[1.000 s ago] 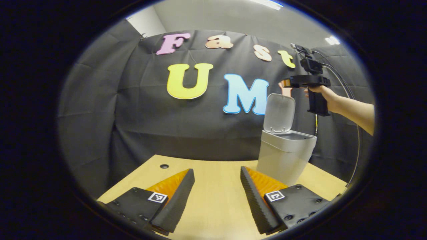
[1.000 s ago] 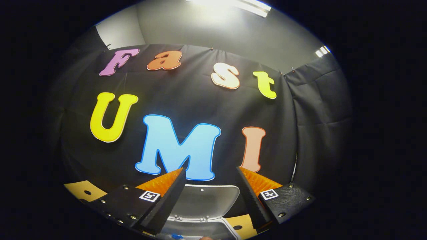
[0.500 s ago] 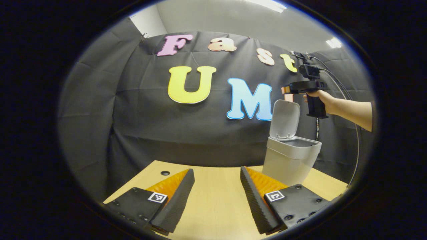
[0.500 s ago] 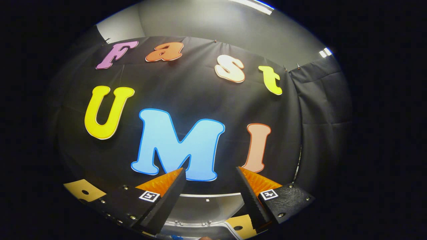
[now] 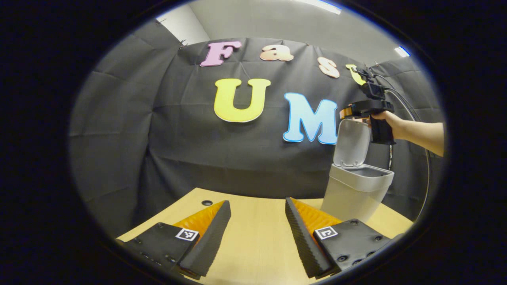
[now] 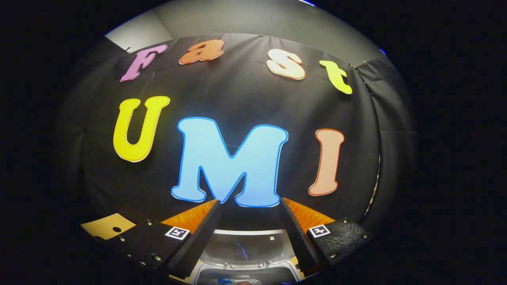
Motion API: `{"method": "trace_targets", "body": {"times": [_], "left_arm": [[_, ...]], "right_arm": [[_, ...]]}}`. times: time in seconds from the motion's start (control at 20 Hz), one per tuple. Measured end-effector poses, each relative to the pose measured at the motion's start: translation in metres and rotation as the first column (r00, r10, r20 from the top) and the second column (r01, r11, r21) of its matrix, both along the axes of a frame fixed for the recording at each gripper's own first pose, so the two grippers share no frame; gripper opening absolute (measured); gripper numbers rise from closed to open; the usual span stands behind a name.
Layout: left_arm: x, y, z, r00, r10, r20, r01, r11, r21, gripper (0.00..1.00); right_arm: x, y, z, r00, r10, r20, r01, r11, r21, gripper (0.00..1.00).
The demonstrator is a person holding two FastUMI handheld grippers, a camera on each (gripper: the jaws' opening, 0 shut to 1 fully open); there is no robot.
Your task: Press the lid of the desktop garbage bin to open it, pick up the crumpled paper on the desktop and throw it into the bin, then pick up the pop can on the desktop and drop it into the bin, and finally close the garbage bin lid.
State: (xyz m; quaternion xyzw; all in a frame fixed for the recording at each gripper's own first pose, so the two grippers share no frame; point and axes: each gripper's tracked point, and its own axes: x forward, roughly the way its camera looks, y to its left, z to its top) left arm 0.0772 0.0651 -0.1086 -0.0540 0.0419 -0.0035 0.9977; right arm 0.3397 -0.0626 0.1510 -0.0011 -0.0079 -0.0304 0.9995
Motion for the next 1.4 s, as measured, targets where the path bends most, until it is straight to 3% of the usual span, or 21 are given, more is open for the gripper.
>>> {"method": "trace_targets", "body": {"times": [0.45, 0.5, 0.6, 0.75, 0.85, 0.9, 1.05, 1.4], "left_arm": [[-0.009, -0.023, -0.001, 0.999, -0.032, 0.002, 0.032, 0.999, 0.015, 0.96], [-0.01, -0.027, -0.001, 0.999, -0.051, 0.003, 0.05, 0.999, 0.015, 0.85], [-0.011, -0.031, -0.001, 0.997, -0.082, 0.004, 0.082, 0.996, 0.028, 0.85], [-0.013, -0.035, 0.002, 0.992, -0.126, 0.019, 0.126, 0.991, 0.038, 0.94], [-0.014, -0.031, 0.0, 0.993, -0.117, 0.018, 0.116, 0.992, 0.053, 0.96], [-0.016, -0.031, 0.002, 0.994, -0.107, 0.024, 0.106, 0.993, 0.048, 0.91], [-0.021, -0.034, 0.001, 0.998, -0.056, 0.021, 0.056, 0.998, 0.038, 0.91], [-0.039, -0.063, 0.001, 1.0, -0.001, 0.005, 0.0, 0.999, 0.042, 0.91]], "right_arm": [[-0.026, -0.002, -0.012, 0.998, 0.055, -0.019, -0.053, 0.994, 0.093, 0.94], [-0.033, -0.002, -0.015, 0.998, 0.054, -0.018, -0.052, 0.993, 0.106, 0.94], [-0.046, -0.002, -0.02, 0.999, 0.051, -0.014, -0.049, 0.993, 0.105, 0.94], [-0.07, -0.002, -0.034, 0.999, 0.036, -0.03, -0.033, 0.994, 0.108, 0.94], [-0.087, 0.0, -0.047, 0.998, 0.039, -0.043, -0.034, 0.994, 0.105, 0.94], [-0.095, 0.001, -0.056, 0.998, 0.047, -0.052, -0.042, 0.994, 0.102, 0.94], [-0.113, 0.002, -0.077, 0.995, 0.072, -0.072, -0.063, 0.992, 0.112, 0.94], [-0.13, 0.006, -0.117, 0.99, 0.118, -0.082, -0.107, 0.986, 0.124, 0.94]]}}
